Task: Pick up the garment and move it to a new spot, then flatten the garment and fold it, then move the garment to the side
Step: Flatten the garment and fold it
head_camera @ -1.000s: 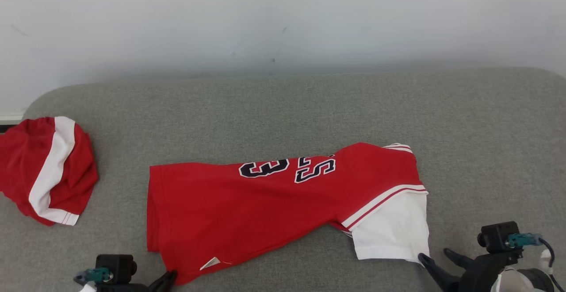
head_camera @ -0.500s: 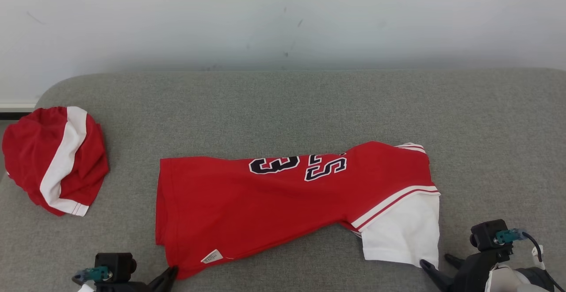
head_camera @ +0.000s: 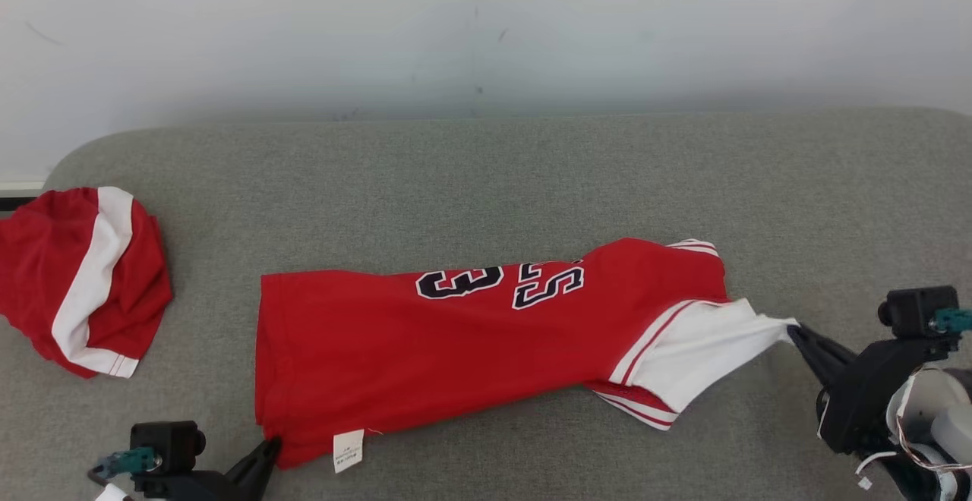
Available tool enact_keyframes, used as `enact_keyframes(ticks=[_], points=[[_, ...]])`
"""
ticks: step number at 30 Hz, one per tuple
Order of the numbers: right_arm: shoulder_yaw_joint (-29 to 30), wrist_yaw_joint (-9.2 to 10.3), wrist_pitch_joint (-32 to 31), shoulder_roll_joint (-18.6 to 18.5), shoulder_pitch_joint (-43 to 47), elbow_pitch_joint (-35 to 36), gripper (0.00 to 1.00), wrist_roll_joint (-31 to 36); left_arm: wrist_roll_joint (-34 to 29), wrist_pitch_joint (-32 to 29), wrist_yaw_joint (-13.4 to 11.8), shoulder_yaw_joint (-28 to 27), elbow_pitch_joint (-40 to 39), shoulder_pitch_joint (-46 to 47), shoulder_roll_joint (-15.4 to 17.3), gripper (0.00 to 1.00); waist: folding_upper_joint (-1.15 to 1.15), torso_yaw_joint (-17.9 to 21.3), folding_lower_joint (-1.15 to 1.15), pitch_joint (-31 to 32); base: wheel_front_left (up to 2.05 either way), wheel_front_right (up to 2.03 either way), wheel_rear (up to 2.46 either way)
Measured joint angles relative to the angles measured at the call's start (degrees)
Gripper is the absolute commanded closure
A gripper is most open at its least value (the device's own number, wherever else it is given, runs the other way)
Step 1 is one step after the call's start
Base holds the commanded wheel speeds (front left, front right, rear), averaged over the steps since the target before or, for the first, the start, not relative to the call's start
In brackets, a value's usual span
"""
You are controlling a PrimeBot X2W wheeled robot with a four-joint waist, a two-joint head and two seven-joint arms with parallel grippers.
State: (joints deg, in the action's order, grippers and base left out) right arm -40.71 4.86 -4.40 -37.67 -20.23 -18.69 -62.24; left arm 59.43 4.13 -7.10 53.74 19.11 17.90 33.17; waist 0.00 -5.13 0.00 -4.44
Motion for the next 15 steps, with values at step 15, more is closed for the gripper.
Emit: enact_keyframes(ticks=[15], points=[[0.55, -2.88, -2.34, 2.27, -8.27, 3.56, 1.0, -1.74, -1.35, -2.83, 4.15, -1.86, -7.43, 10.08, 3.87, 1.0, 0.0, 2.52, 0.0, -2.64, 0.0, 0.0, 0.0]])
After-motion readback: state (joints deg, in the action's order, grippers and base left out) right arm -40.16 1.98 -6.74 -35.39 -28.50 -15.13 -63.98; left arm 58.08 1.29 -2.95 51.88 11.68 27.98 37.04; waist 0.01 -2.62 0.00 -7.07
